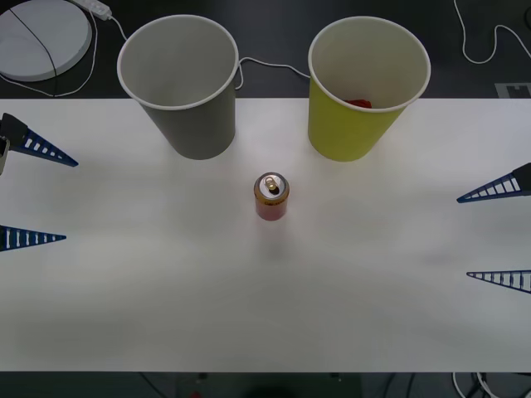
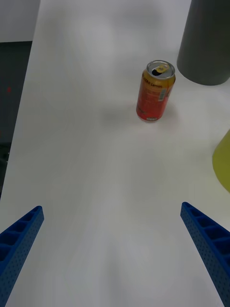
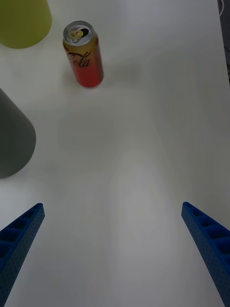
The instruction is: Put the can into the green bin and the plastic bottle into the gray bin
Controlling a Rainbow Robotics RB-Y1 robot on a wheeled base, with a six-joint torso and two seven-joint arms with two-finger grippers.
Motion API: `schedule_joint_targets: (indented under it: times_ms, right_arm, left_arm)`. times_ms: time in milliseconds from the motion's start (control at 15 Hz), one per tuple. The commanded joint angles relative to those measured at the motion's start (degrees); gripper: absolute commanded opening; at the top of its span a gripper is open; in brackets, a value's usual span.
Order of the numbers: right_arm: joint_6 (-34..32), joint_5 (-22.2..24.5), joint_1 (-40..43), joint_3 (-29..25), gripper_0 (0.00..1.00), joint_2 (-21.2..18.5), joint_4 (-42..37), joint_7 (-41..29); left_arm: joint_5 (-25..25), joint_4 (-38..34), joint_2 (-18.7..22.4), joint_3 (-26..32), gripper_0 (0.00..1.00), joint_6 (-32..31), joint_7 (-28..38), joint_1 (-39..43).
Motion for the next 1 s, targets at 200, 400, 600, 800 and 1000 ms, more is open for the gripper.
schedule_joint_targets:
  times_ms: [200, 400, 600, 800, 1000]
  right_arm:
    - [0.0, 0.0, 0.0, 0.0, 1.0, 0.0, 0.0, 0.0]
    - [0.0, -0.79, 0.18, 1.05, 1.0, 0.88, 0.53, 0.18]
    - [2.2, -0.79, 0.26, 1.93, 1.0, 0.97, 0.62, 0.26]
    - [7.21, -4.57, 0.18, 6.59, 1.0, 0.88, 4.22, 1.67]
    - [12.57, -6.86, 0.26, 10.9, 1.0, 0.97, 5.71, 2.81]
  left_arm:
    - [0.0, 0.0, 0.0, 0.0, 1.0, 0.0, 0.0, 0.0]
    - [0.0, 0.0, 0.0, 0.0, 1.0, 0.0, 0.0, 0.0]
    - [0.0, 0.0, 0.0, 0.0, 1.0, 0.0, 0.0, 0.0]
    - [0.0, 0.0, 0.0, 0.0, 1.0, 0.0, 0.0, 0.0]
    - [0.0, 0.0, 0.0, 0.0, 1.0, 0.0, 0.0, 0.0]
